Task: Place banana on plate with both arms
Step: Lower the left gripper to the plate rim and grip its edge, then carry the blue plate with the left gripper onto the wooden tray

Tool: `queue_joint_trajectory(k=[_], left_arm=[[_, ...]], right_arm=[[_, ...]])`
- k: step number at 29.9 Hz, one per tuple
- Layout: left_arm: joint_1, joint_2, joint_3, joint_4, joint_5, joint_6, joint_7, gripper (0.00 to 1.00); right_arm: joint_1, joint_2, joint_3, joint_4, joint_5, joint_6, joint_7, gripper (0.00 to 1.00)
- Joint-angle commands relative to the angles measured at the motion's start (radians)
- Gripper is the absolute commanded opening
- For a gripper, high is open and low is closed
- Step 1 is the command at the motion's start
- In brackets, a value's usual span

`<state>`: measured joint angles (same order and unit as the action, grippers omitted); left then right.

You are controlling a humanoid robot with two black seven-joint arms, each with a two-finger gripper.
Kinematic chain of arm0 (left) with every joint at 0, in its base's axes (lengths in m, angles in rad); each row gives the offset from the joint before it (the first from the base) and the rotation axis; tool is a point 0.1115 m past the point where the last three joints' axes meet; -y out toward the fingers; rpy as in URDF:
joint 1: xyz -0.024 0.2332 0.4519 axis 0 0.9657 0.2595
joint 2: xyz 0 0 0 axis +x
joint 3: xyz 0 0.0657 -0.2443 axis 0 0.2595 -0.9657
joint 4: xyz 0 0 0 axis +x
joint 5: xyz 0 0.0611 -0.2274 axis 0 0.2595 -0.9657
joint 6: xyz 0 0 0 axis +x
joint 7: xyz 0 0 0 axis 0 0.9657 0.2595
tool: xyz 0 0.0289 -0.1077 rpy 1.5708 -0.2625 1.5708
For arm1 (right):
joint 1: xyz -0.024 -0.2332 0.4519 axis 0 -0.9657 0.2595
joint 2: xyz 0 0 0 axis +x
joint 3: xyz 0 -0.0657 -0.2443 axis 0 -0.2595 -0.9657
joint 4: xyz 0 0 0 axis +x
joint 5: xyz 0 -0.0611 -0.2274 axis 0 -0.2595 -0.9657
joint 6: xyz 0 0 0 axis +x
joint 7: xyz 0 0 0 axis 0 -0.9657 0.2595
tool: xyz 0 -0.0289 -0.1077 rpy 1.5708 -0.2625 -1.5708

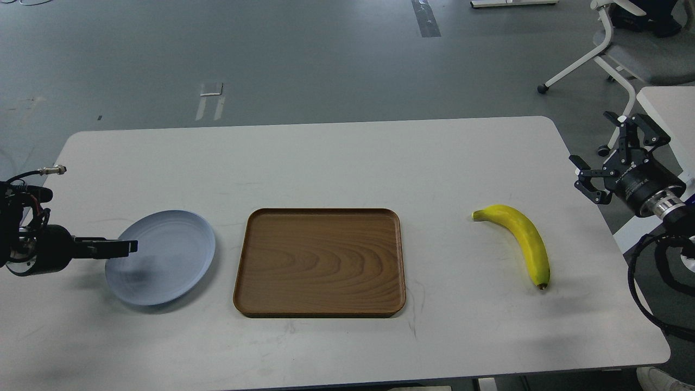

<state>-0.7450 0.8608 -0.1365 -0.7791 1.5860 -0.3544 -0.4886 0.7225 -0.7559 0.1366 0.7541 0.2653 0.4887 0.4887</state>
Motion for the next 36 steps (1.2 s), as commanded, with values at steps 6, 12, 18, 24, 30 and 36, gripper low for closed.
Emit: queue_joint_trajectory(k=[6,12,18,24,30,36], left_arm=[[0.007,-0.011,0.000,0.012,-0.012,0.011,0.000,0.81],[0.007,-0.012,0.000,0.014,-0.014,0.011,0.000,0.49],[0.013,-0.020,0.002,0.012,-0.044,0.011,0.000,0.11],[0.012,-0.023,0.000,0.012,-0.046,0.011,0.000,0.00],[0.010,-0.023,0.002,0.014,-0.043,0.028,0.000,0.00],[-0.011,-0.011,0.002,0.014,-0.052,0.045,0.000,0.00]], right_arm=[[-0.002,-0.002,-0.002,0.001,0.000,0.000,0.000,1.00],[-0.002,-0.002,-0.005,0.001,0.000,0.000,0.000,1.00],[-0.003,-0.003,-0.008,0.001,0.000,0.000,0.000,1.00],[-0.003,-0.002,-0.008,0.001,0.000,0.000,0.000,1.00],[-0.002,-0.003,-0.008,0.001,0.000,0.000,0.000,1.00],[-0.003,-0.003,-0.006,0.001,0.000,0.000,0.000,1.00]])
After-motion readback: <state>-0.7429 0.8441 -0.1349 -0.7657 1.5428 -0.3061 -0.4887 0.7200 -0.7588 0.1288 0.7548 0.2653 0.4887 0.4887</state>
